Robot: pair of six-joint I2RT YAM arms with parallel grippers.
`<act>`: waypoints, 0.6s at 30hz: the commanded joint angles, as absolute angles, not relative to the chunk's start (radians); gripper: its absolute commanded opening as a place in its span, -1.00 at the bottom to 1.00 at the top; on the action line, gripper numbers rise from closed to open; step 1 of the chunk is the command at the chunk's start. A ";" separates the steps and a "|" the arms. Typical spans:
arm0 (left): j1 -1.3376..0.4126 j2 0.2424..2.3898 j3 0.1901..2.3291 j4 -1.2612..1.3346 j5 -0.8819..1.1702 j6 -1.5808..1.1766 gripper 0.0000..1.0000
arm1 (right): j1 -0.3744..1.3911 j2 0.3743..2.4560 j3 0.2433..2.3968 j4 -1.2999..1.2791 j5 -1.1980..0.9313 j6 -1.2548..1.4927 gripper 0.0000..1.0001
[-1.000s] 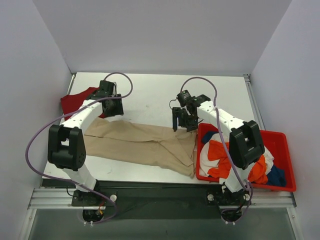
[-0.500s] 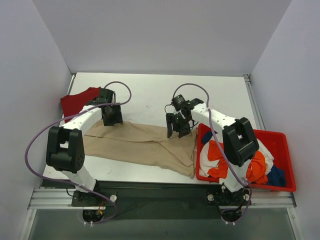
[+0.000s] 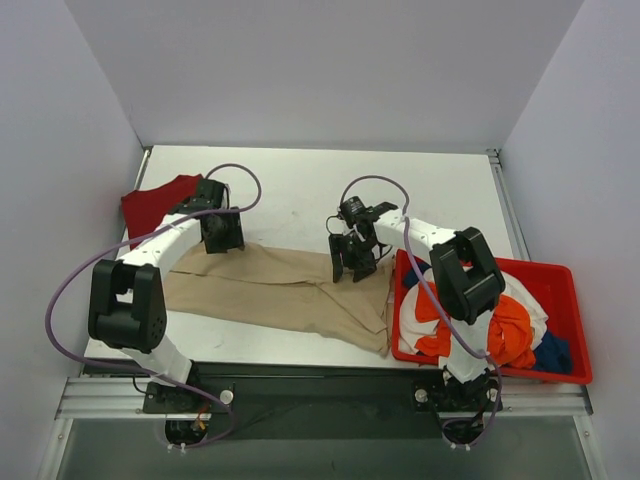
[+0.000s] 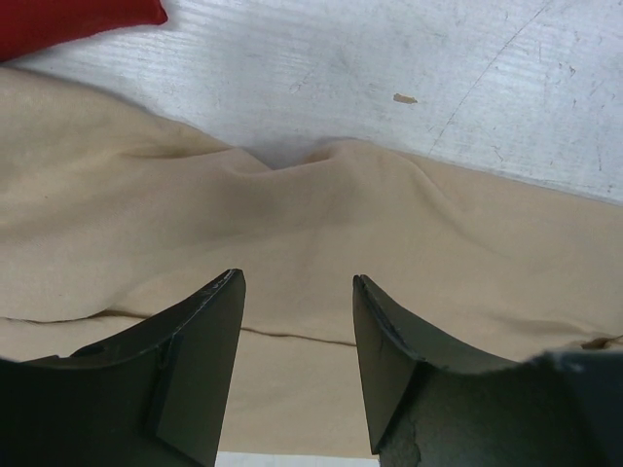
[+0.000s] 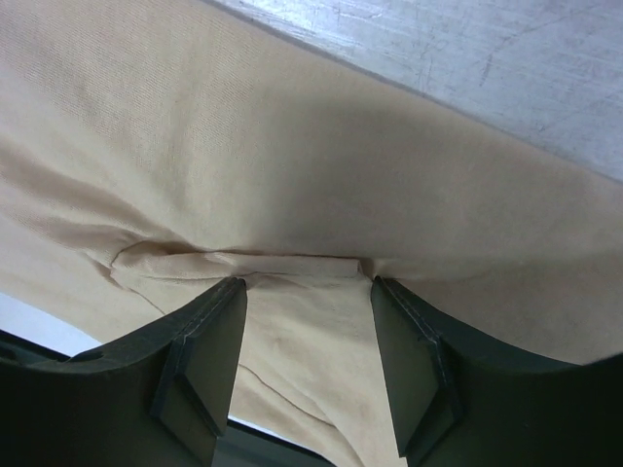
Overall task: Fold and stack the t-shirts
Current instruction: Fold the other side of the tshirt into a rectangle
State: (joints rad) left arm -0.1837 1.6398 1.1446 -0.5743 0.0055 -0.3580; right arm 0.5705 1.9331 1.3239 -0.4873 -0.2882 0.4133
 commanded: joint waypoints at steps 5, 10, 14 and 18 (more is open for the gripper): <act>-0.179 1.577 1.131 -0.575 0.008 -0.354 0.17 | 0.575 1.927 1.350 -0.499 -0.307 0.387 -0.11; -0.179 1.582 1.123 -0.580 -0.014 -0.354 0.18 | 0.581 1.905 1.342 -0.497 -0.310 0.385 -0.53; -0.176 1.582 1.115 -0.583 -0.021 -0.354 0.18 | 0.589 1.890 1.359 -0.508 -0.314 0.394 -0.70; -0.172 1.574 1.091 -0.575 -0.025 -0.357 0.18 | 0.597 1.870 1.384 -0.546 -0.307 0.416 -0.78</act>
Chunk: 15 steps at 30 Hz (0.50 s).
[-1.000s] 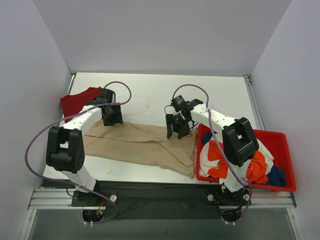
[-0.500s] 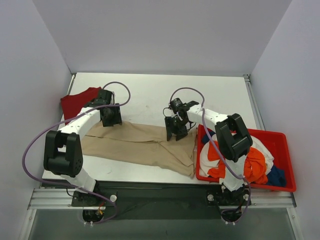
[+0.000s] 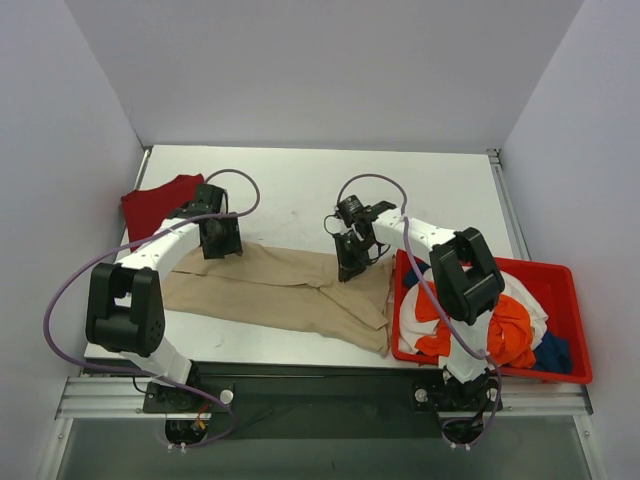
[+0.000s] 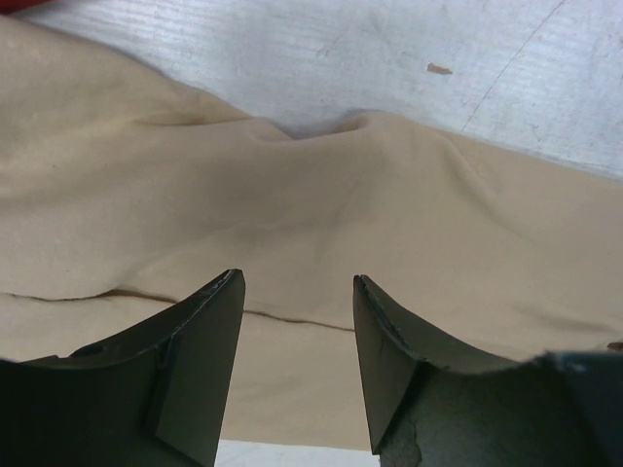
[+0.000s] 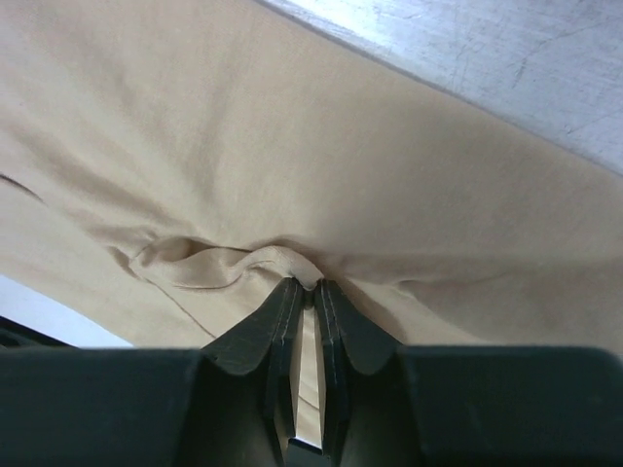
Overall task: Fold and stack the t-shirts
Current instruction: Fold the other side of the tshirt into a rectangle
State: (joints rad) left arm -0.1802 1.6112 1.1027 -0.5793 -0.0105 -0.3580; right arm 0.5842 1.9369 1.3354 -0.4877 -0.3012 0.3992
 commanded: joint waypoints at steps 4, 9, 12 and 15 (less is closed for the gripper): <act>-0.164 1.554 1.057 -0.554 -0.028 -0.362 0.18 | 0.624 1.856 1.407 -0.606 -0.302 0.419 -0.81; -0.160 1.543 1.025 -0.535 -0.015 -0.365 0.18 | 0.663 1.826 1.410 -0.646 -0.284 0.429 -0.85; -0.158 1.542 1.022 -0.532 -0.015 -0.359 0.18 | 0.689 1.821 1.414 -0.661 -0.270 0.433 -0.87; -0.152 1.540 1.016 -0.520 -0.008 -0.351 0.18 | 0.715 1.828 1.422 -0.673 -0.270 0.443 -0.91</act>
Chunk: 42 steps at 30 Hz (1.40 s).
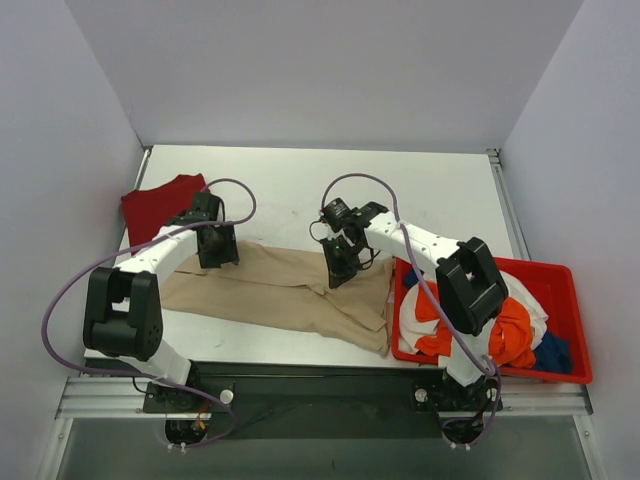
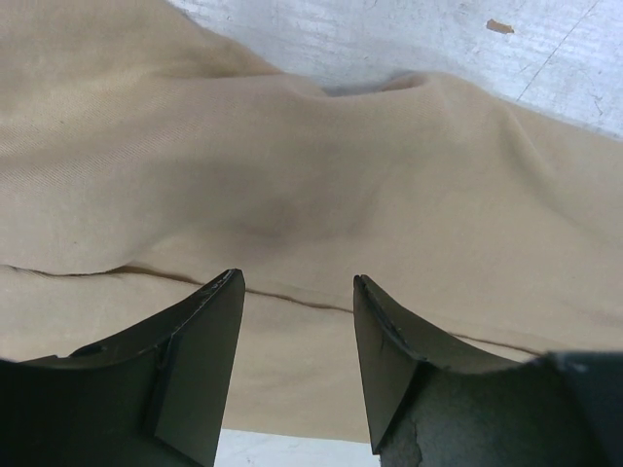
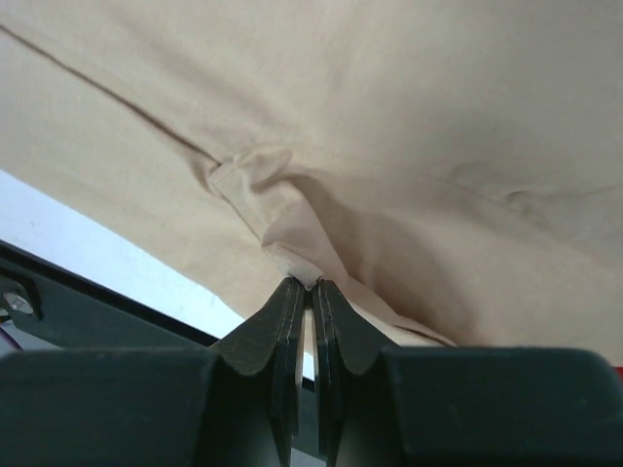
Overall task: Fold and stack the t-shirts
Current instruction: Fold the other side of the tshirt into a rectangle
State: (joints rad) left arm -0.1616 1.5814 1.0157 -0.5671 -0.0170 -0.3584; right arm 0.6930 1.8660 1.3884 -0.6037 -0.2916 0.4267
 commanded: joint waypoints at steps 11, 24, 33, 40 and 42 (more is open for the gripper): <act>-0.146 1.574 1.011 -0.506 0.028 -0.321 0.18 | 0.825 1.835 1.424 -0.693 -0.212 0.518 -0.98; -0.146 1.597 1.011 -0.500 0.044 -0.313 0.19 | 0.940 1.787 1.436 -0.723 -0.166 0.517 -0.27; -0.146 1.583 1.012 -0.499 0.037 -0.324 0.19 | 0.841 1.717 1.404 -0.721 -0.109 0.496 -0.07; -0.146 1.585 1.023 -0.488 0.040 -0.333 0.19 | 0.701 1.762 1.371 -0.716 -0.074 0.456 -0.07; -0.143 1.598 1.023 -0.485 0.032 -0.339 0.19 | 0.690 1.784 1.370 -0.718 -0.060 0.449 -0.07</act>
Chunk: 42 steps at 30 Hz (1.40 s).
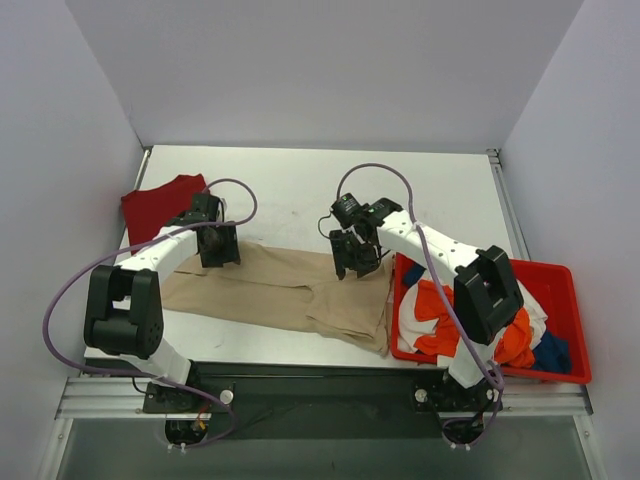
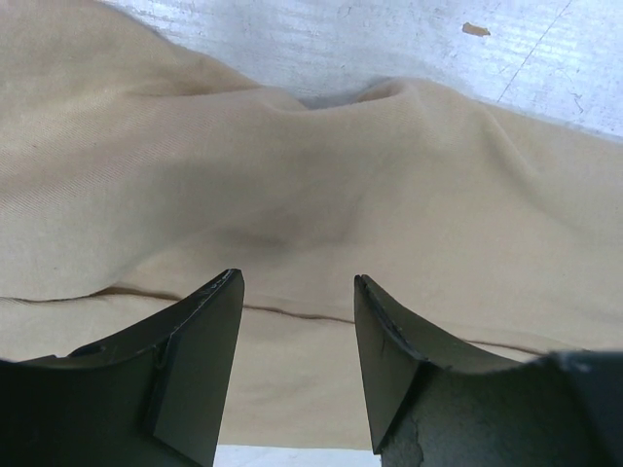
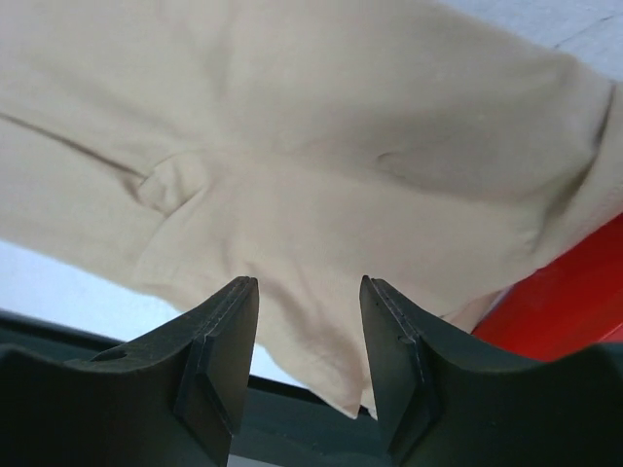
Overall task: Fold and stack the t-shirts
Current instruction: Fold the other side of the tshirt into a rectangle
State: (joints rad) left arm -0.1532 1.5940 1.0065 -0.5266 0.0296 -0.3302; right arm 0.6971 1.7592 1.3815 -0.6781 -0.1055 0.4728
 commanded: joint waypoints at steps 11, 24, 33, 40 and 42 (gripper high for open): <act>-0.006 1.635 0.884 -0.374 0.146 -0.431 0.19 | 0.690 1.923 1.315 -0.649 -0.063 0.446 -0.09; 0.173 1.540 0.813 -0.408 0.035 -0.414 0.19 | 0.799 2.014 1.384 -0.635 -0.136 0.408 -0.09; 0.180 1.404 0.839 -0.433 -0.026 -0.406 0.19 | 0.792 1.898 1.385 -0.646 -0.115 0.428 -0.07; 0.008 1.365 0.935 -0.434 -0.055 -0.426 0.19 | 0.667 1.801 1.391 -0.661 -0.055 0.437 0.00; -0.087 1.402 0.953 -0.408 -0.025 -0.428 0.19 | 0.637 1.812 1.413 -0.670 -0.040 0.423 0.03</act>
State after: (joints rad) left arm 0.0021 1.3830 0.8886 -0.4389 -0.0380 -0.4274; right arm 0.6796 1.8397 1.3800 -0.6117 -0.0956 0.4286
